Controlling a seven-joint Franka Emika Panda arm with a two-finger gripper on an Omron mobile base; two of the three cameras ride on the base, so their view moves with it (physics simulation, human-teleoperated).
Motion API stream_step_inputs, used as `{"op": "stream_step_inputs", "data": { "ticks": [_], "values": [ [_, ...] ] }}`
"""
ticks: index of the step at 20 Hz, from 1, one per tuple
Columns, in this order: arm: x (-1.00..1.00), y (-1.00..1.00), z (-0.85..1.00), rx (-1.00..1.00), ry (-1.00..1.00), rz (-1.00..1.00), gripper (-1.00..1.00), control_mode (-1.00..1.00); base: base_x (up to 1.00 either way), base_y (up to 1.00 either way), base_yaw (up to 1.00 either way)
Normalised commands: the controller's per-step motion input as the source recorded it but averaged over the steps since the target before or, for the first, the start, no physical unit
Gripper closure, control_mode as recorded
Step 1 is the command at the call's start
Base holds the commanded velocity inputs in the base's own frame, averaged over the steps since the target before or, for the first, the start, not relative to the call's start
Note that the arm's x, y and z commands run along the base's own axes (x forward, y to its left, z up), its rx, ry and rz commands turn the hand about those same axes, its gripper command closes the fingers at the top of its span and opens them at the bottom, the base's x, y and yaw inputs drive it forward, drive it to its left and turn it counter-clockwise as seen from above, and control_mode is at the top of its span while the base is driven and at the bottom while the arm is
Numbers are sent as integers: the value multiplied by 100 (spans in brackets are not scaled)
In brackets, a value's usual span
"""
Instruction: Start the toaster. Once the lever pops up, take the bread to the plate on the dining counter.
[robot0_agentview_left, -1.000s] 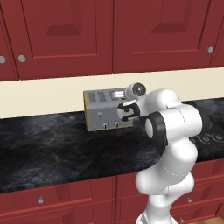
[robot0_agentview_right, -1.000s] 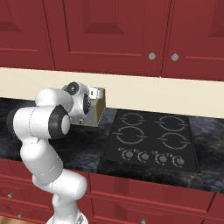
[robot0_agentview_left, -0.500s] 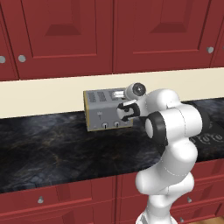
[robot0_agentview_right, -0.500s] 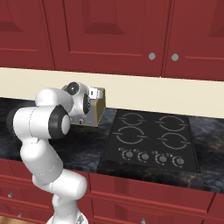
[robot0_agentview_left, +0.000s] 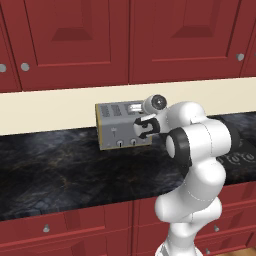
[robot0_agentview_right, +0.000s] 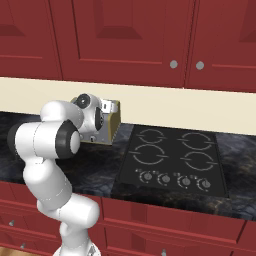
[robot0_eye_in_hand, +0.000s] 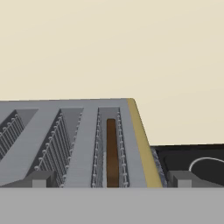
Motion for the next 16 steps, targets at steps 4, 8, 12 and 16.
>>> {"op": "stream_step_inputs", "data": {
  "ticks": [4,8,12,16],
  "values": [
    [0,0,0,0,0,0,-100,-100,0,0,0],
    [0,0,0,0,0,0,-100,-100,0,0,0],
    [0,0,0,0,0,0,-100,-100,0,0,0],
    [0,0,0,0,0,0,-100,-100,0,0,0]
  ]
}}
